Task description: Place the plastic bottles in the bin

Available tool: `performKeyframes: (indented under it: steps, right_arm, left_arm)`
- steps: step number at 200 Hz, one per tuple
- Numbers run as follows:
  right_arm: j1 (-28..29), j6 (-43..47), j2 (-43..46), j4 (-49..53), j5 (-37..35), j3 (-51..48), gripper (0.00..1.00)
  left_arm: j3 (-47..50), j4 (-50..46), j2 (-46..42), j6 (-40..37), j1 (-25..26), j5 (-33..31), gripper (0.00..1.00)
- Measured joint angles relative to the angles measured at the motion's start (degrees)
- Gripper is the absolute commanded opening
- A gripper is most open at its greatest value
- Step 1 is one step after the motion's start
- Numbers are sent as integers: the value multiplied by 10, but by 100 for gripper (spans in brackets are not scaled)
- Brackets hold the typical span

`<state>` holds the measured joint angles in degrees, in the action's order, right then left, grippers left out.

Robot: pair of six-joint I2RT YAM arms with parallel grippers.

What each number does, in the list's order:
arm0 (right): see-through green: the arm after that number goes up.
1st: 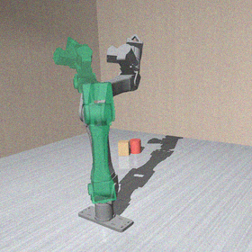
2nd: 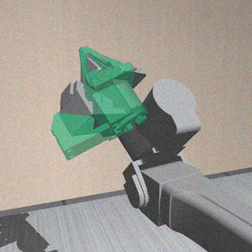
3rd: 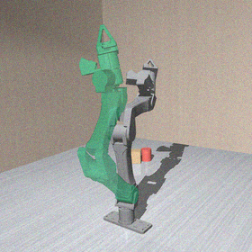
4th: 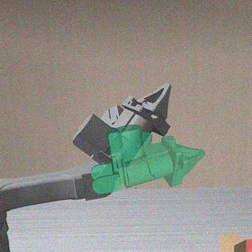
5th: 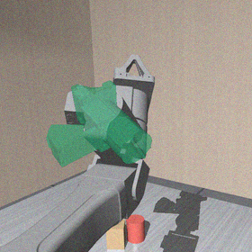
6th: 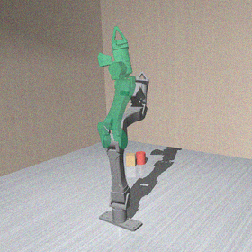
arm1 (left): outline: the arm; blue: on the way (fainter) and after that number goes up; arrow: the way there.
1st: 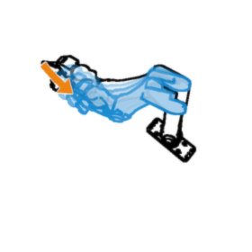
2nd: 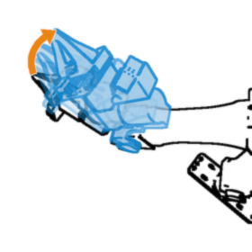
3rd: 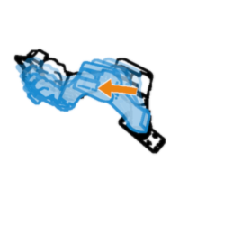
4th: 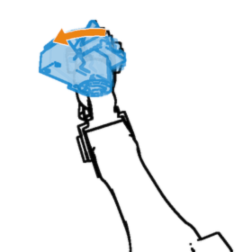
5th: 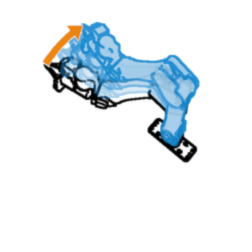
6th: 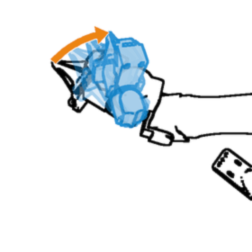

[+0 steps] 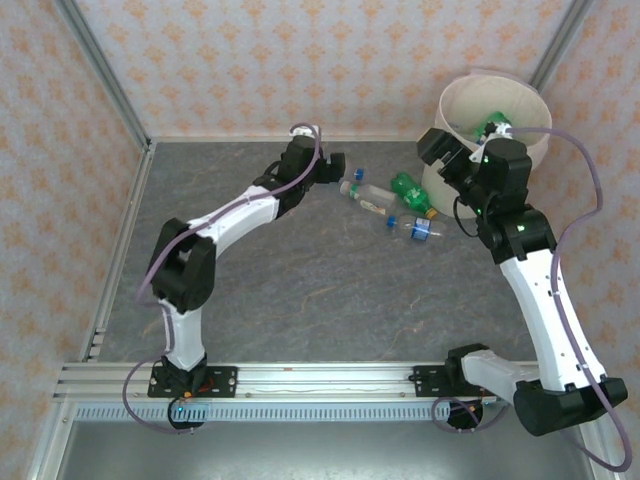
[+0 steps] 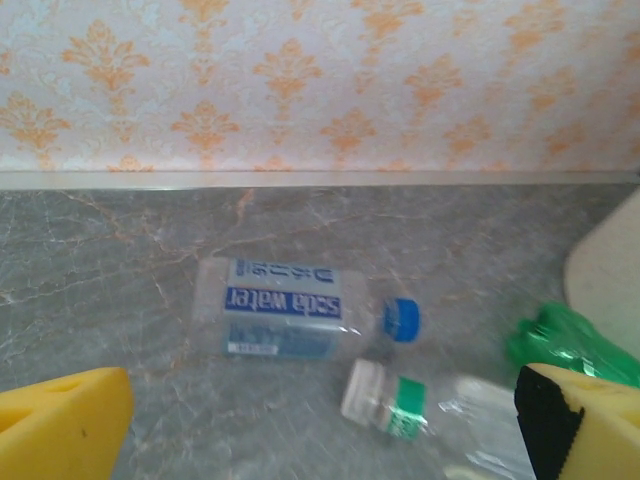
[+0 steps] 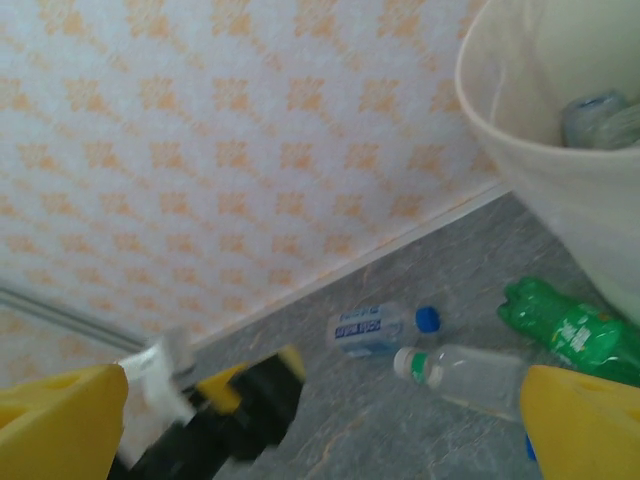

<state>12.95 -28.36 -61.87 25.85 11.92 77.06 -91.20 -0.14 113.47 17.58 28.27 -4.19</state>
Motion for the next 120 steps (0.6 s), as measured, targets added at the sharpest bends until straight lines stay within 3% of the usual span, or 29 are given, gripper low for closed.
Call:
performKeyframes:
  steps: [77,120]
  right_arm:
    - [12,18,-2,38,1,38,100]
    - [12,40,-10,60,-3,77,100]
  left_arm:
    - [-334,-66,287,-16,-33,-70,99]
    - [-385,-81,347,-47,-40,-85,99]
